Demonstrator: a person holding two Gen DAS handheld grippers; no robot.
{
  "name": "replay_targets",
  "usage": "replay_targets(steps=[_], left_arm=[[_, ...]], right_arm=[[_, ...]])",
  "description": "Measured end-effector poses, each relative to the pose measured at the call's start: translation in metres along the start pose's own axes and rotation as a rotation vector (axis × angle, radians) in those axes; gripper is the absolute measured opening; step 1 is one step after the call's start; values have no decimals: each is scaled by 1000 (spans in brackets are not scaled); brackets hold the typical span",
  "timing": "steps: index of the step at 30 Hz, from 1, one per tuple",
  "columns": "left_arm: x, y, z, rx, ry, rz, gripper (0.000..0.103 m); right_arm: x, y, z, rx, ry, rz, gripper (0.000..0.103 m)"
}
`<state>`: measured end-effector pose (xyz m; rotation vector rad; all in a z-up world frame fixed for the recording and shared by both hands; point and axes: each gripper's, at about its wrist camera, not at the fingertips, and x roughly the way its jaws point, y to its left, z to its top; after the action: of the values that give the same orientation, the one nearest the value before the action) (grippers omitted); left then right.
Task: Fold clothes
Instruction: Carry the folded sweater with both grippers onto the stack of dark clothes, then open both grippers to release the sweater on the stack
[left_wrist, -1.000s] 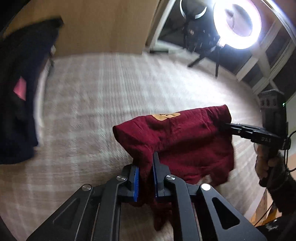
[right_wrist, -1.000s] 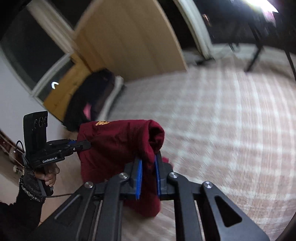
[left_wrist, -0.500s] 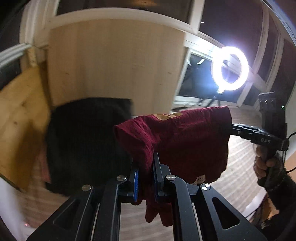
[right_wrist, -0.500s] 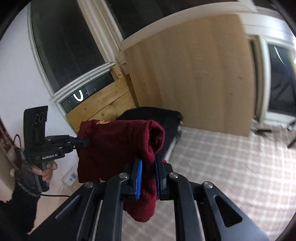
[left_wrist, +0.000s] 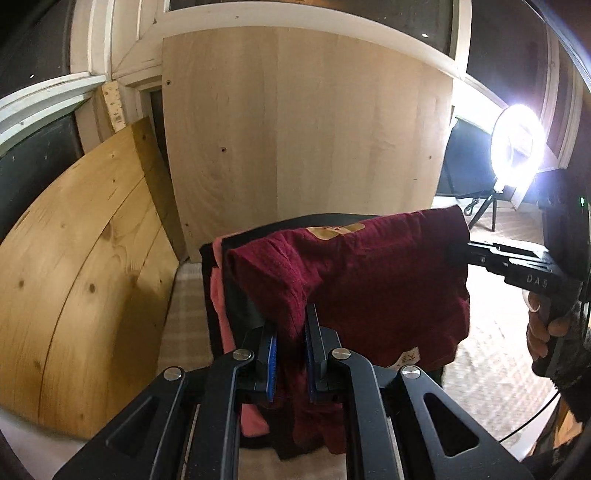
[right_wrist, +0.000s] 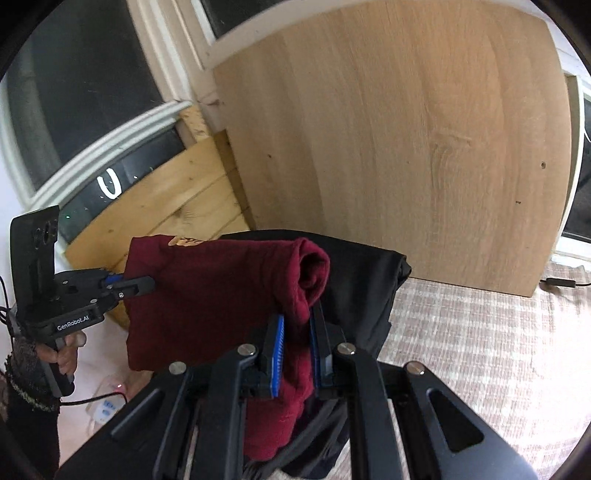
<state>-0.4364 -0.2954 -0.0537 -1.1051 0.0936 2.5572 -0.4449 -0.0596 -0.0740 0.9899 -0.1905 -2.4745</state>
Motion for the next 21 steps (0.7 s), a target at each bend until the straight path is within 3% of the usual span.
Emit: replay_targets(steps=[8, 9, 11, 12, 15, 17, 20, 21], left_arm=[[63, 27, 12, -12, 67, -44, 11], [70, 29, 12, -14, 77, -48, 12], [82, 34, 12, -22, 95, -57, 16], [86, 36, 12, -28, 102, -63, 21], [82, 43, 10, -47, 82, -55, 34], [71, 47, 10, -50, 63, -26, 37], [48, 49, 10, -47, 16, 47, 37], [38, 46, 12, -42, -14, 56, 32]], right_arm=[[35, -19, 1, 25, 72, -50, 12], [37, -21, 0, 22, 87, -59, 15], [41, -26, -1, 17, 116, -76, 33], [39, -28, -1, 22, 117, -72, 35], [15, -39, 1, 55, 76, -53, 36], [-5, -42, 4, 65, 16, -64, 36], [-13, -28, 11, -1, -28, -42, 36], [-8, -22, 14, -29, -23, -45, 36]])
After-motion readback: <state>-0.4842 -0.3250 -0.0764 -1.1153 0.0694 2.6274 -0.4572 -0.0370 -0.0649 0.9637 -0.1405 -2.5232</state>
